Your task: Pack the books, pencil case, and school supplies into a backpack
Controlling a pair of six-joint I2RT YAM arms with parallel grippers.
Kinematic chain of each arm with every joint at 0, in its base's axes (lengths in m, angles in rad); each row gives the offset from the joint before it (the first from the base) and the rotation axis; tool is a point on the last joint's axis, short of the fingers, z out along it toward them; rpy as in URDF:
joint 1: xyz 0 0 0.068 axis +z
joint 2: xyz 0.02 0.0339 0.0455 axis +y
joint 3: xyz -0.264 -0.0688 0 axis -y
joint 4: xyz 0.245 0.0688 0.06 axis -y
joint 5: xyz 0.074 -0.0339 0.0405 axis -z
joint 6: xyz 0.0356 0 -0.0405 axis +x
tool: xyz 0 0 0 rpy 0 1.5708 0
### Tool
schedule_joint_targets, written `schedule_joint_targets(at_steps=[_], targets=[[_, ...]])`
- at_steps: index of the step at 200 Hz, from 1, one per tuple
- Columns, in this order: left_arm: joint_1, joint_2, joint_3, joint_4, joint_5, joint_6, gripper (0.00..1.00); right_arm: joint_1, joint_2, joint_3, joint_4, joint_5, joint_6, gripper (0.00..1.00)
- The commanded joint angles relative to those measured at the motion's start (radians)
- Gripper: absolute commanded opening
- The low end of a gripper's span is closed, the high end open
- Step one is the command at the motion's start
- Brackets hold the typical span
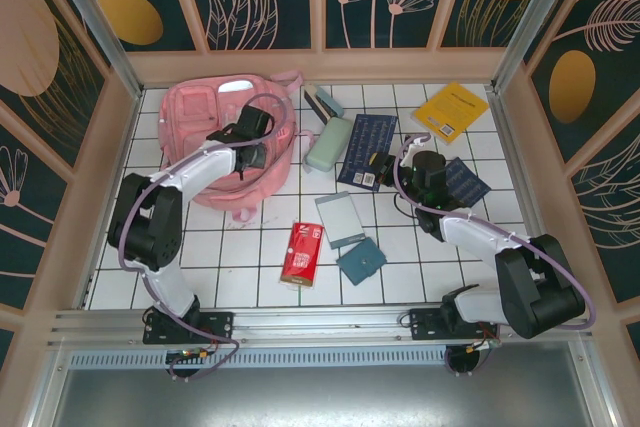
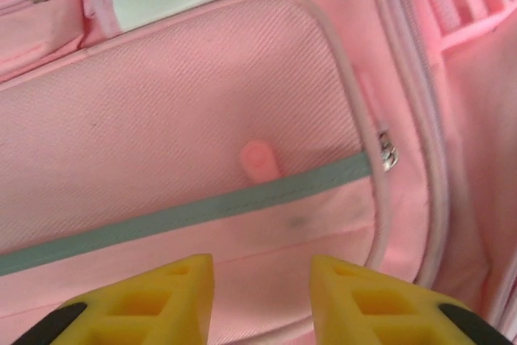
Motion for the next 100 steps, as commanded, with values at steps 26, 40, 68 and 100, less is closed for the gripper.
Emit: schedule_joint_targets(at_steps=[26, 40, 68, 100], targets=[[-0.003, -0.037, -0.064, -0.043, 0.051, 0.159, 0.59, 0.013, 0.001, 0.013, 0.047, -0.016, -0.007, 0.00], [-0.004, -0.014, -0.069, -0.043, 0.043, 0.170, 0.62, 0.013, -0.004, 0.011, 0.047, -0.018, -0.005, 0.00], [-0.003, 0.040, -0.065, -0.034, -0.066, 0.193, 0.62, 0.015, -0.008, 0.011, 0.045, -0.019, -0.004, 0.00], [-0.004, 0.021, -0.088, -0.004, -0.069, 0.224, 0.66, 0.014, -0.009, 0.009, 0.046, -0.018, -0.002, 0.00]])
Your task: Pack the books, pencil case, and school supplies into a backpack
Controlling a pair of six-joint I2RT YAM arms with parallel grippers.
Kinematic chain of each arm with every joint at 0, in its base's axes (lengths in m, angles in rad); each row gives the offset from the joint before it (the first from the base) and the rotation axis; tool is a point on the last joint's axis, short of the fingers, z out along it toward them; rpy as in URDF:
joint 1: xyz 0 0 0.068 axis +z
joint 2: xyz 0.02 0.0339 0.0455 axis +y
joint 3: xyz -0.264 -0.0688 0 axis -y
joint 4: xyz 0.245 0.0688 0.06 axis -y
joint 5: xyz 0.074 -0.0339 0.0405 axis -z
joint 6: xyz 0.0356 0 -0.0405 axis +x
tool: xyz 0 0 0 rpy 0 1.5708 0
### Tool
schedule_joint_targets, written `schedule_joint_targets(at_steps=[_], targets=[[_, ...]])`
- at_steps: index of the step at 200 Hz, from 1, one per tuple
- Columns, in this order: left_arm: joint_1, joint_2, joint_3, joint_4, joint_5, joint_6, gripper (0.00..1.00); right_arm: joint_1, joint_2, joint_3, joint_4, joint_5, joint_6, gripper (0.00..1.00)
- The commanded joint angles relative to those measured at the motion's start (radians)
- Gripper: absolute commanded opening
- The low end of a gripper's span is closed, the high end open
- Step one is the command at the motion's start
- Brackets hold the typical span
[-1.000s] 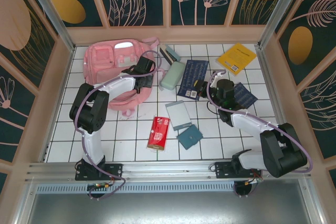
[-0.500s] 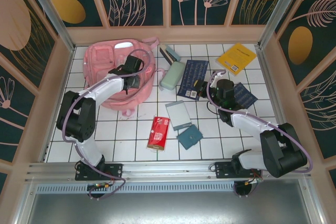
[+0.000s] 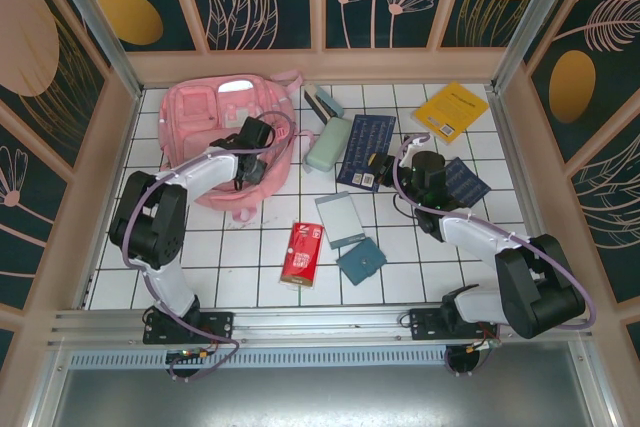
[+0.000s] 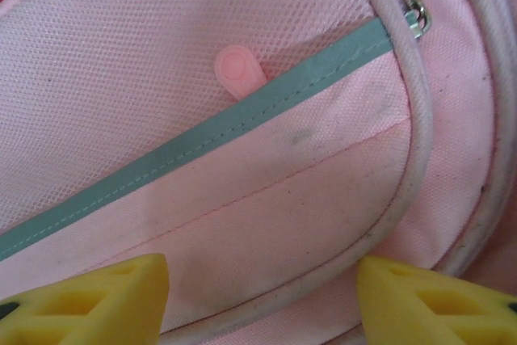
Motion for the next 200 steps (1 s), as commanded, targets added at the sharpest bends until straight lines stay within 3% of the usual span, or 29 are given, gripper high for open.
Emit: schedule_joint_targets(at_steps=[1, 27, 46, 63, 78, 88, 130, 200], targets=[[-0.004, -0.010, -0.025, 0.012, -0.041, 0.055, 0.67, 0.008, -0.010, 0.009, 0.046, -0.015, -0.003, 0.00], [-0.010, -0.019, -0.060, 0.066, -0.087, 0.090, 0.69, 0.010, -0.002, 0.009, 0.055, -0.027, 0.003, 0.00], [-0.022, 0.009, -0.067, 0.087, -0.132, 0.114, 0.63, 0.010, 0.007, 0.011, 0.056, -0.030, 0.005, 0.00], [-0.024, 0.047, -0.053, 0.083, -0.163, 0.114, 0.46, 0.010, 0.007, 0.009, 0.056, -0.030, 0.005, 0.00], [-0.026, 0.045, -0.041, 0.073, -0.181, 0.103, 0.14, 0.010, 0.004, 0.009, 0.055, -0.027, 0.004, 0.00], [-0.030, 0.024, -0.036, 0.068, -0.201, 0.096, 0.00, 0.011, 0.004, 0.009, 0.056, -0.028, 0.002, 0.00], [-0.031, -0.080, 0.073, -0.020, -0.233, 0.054, 0.00, 0.028, 0.017, 0.014, 0.086, -0.069, 0.002, 0.00], [-0.031, -0.033, 0.423, -0.199, -0.229, -0.003, 0.00, 0.120, 0.052, 0.078, 0.179, -0.222, 0.087, 0.00]])
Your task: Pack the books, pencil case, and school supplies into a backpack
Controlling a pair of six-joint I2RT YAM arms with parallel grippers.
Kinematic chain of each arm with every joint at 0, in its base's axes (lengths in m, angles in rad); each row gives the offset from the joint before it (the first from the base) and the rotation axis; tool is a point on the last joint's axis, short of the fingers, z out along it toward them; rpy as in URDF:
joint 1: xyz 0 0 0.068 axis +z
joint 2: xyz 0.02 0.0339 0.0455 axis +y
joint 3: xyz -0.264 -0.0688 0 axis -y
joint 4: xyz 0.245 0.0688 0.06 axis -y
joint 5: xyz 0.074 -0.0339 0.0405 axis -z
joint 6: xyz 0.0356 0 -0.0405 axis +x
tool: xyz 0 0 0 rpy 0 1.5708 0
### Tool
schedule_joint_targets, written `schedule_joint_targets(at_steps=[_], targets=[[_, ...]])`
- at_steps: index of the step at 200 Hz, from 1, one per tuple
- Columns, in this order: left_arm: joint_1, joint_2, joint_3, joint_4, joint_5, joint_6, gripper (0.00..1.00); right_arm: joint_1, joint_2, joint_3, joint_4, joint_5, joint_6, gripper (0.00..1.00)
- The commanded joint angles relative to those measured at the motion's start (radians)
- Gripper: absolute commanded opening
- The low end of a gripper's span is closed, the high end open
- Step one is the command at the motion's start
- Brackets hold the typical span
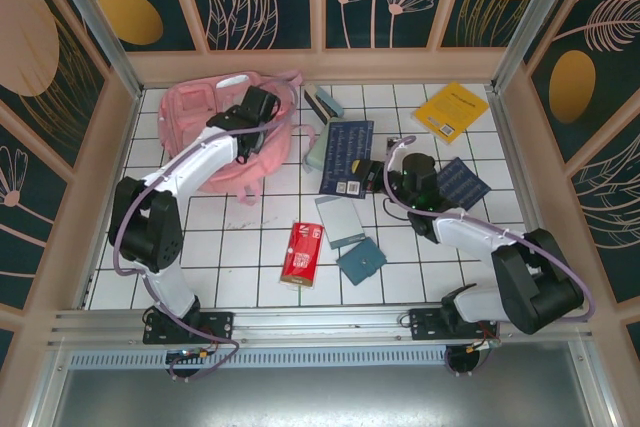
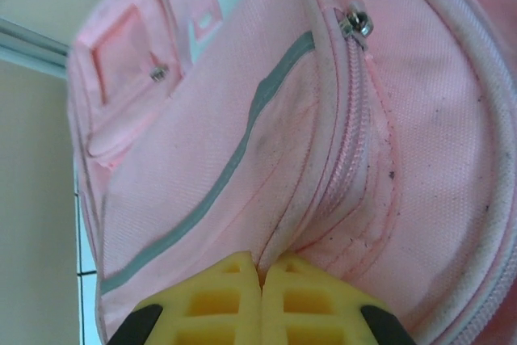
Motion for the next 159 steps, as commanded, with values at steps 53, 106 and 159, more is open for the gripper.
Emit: schedule_joint_targets(at_steps=[53, 106, 159], targets=[[0.006, 0.019, 0.141, -0.043, 0.004, -0.075, 0.00, 0.146, 0.094, 0.149, 0.197, -0.183, 0.181, 0.00], [0.006, 0.028, 0.214, -0.052, -0.054, -0.128, 0.00, 0.222, 0.272, 0.201, 0.338, -0.189, 0.347, 0.00], [0.027, 0.077, 0.397, -0.127, -0.075, -0.167, 0.00, 0.316, 0.309, 0.189, 0.344, 0.039, 0.399, 0.00]])
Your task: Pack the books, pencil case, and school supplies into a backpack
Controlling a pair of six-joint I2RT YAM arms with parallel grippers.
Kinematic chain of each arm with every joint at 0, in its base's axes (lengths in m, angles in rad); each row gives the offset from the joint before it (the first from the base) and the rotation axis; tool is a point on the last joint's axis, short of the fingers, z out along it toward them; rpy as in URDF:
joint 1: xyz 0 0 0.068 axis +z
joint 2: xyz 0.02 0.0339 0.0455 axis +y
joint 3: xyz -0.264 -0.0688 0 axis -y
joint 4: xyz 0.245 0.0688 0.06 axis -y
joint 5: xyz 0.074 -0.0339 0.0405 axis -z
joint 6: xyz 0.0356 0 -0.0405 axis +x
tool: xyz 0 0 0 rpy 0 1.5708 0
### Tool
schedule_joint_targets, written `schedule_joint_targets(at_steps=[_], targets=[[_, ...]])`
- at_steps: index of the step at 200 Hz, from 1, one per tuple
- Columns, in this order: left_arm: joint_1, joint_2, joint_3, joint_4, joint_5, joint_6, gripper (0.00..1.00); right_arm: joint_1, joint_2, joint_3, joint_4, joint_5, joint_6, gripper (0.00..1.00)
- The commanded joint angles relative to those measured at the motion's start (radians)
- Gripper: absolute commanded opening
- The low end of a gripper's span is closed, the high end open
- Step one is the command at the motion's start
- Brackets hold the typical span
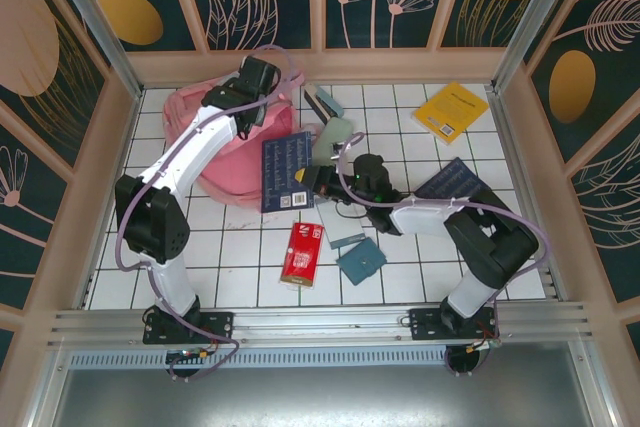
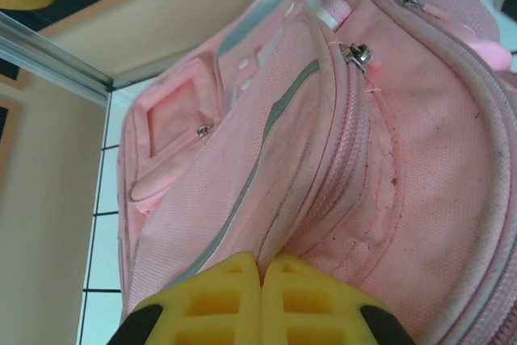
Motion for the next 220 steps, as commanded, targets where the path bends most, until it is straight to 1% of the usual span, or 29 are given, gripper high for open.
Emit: schedule_joint_targets(at_steps=[1, 39, 73, 110, 128, 149, 162, 195, 220], targets=[[0.014, -0.002, 0.097, 0.012, -0.059, -0.049, 0.00, 0.042, 0.004, 0.017, 0.103, 0.117, 0.049, 0.00], [0.016, 0.001, 0.108, 0.014, -0.033, -0.065, 0.00, 0.051, 0.182, 0.148, 0.211, 0.170, 0.126, 0.00], [0.016, -0.006, 0.095, 0.024, 0.021, -0.091, 0.00, 0.053, 0.362, 0.330, 0.247, 0.291, 0.161, 0.00], [0.016, -0.019, 0.073, 0.034, 0.065, -0.097, 0.00, 0.054, 0.546, 0.579, 0.156, 0.432, 0.230, 0.00], [0.016, -0.022, 0.068, 0.044, 0.088, -0.105, 0.00, 0.061, 0.626, 0.702, 0.110, 0.522, 0.260, 0.00], [0.016, -0.024, 0.073, 0.047, 0.128, -0.117, 0.00, 0.080, 0.706, 0.840, 0.026, 0.632, 0.260, 0.00], [0.016, -0.021, 0.074, 0.048, 0.153, -0.127, 0.00, 0.087, 0.752, 0.934, -0.065, 0.697, 0.275, 0.00], [0.016, -0.030, 0.069, 0.050, 0.168, -0.130, 0.00, 0.090, 0.887, 1.139, -0.155, 0.787, 0.392, 0.00], [0.016, -0.047, 0.054, 0.056, 0.163, -0.122, 0.00, 0.100, 0.977, 1.271, -0.193, 0.868, 0.436, 0.00]])
